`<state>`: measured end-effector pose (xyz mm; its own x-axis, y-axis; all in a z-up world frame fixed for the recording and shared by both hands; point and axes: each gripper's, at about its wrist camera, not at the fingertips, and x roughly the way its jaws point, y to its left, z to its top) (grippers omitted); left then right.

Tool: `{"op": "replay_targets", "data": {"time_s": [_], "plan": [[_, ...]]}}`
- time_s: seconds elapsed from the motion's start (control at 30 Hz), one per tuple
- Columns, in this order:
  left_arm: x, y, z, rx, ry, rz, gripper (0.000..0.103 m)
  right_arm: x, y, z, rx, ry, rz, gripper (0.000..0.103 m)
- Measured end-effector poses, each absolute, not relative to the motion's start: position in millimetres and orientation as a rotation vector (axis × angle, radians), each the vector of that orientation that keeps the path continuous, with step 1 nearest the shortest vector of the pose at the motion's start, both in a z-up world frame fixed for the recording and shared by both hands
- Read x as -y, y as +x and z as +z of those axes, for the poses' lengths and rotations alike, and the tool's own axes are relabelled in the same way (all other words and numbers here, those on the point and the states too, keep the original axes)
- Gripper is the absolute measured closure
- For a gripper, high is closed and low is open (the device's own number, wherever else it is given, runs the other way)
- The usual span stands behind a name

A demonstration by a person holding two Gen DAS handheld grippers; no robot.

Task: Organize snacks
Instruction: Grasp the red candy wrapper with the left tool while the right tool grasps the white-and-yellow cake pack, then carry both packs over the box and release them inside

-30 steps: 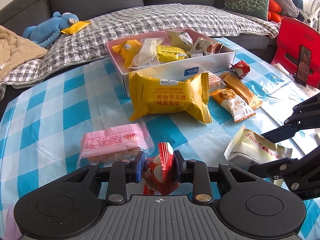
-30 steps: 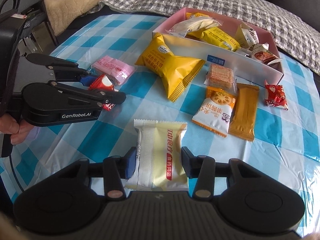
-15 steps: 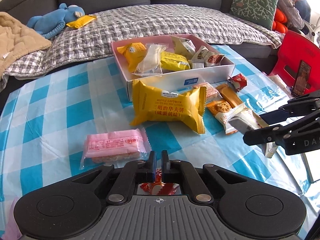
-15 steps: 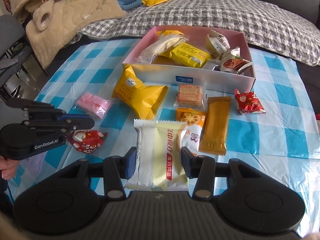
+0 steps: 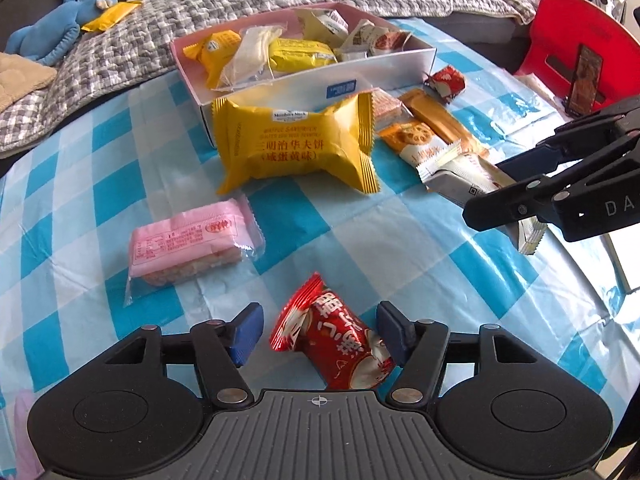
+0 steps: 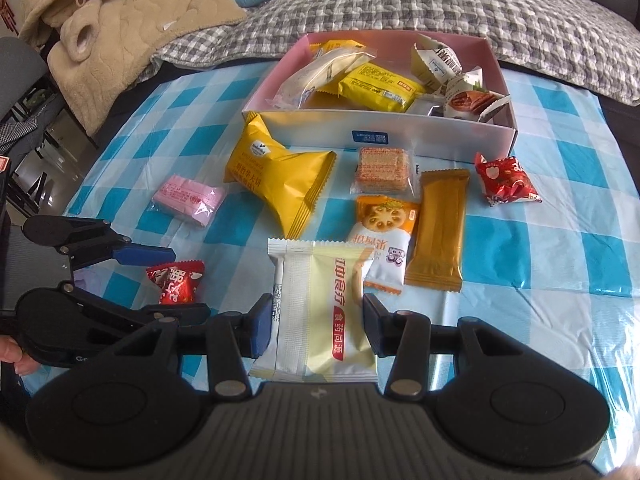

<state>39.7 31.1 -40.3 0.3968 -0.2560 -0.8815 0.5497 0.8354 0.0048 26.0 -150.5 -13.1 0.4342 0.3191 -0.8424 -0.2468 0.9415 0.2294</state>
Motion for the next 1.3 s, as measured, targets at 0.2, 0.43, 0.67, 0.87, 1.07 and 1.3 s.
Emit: {"op": "replay_targets", "data": {"time_s": [0.2,0.43,0.67,0.87,1.07,1.3], "plan": [[-39.1,41.6,-41.0,-1.073,0.234,-0.522,0.057,144.6,24.6,-16.7,-1.08,0.058,0.366,0.06],[-34.7,36.4,-36.3,-1.052,0.249,-0.501,0.075,144.4,24.8,-16.6,-1.078,0.063,0.361,0.06],[-29.8,37.8,-16.8,-0.999,0.239,-0.518,0.075,151.3,29.4,-11.5,-1.065,0.091,0.341,0.06],[-17.6,64.4,8.8,-0.939,0.238,-0.482,0.075,167.0,56.0,5.2,-1.018,0.128,0.284,0.06],[1.5,116.9,29.8,-0.888,0.192,-0.453,0.075,185.1,100.2,17.8,-0.961,0.21,0.244,0.06],[27.5,174.1,26.2,-0.861,0.16,-0.438,0.075,203.7,147.0,14.6,-0.909,0.28,0.195,0.06]]}}
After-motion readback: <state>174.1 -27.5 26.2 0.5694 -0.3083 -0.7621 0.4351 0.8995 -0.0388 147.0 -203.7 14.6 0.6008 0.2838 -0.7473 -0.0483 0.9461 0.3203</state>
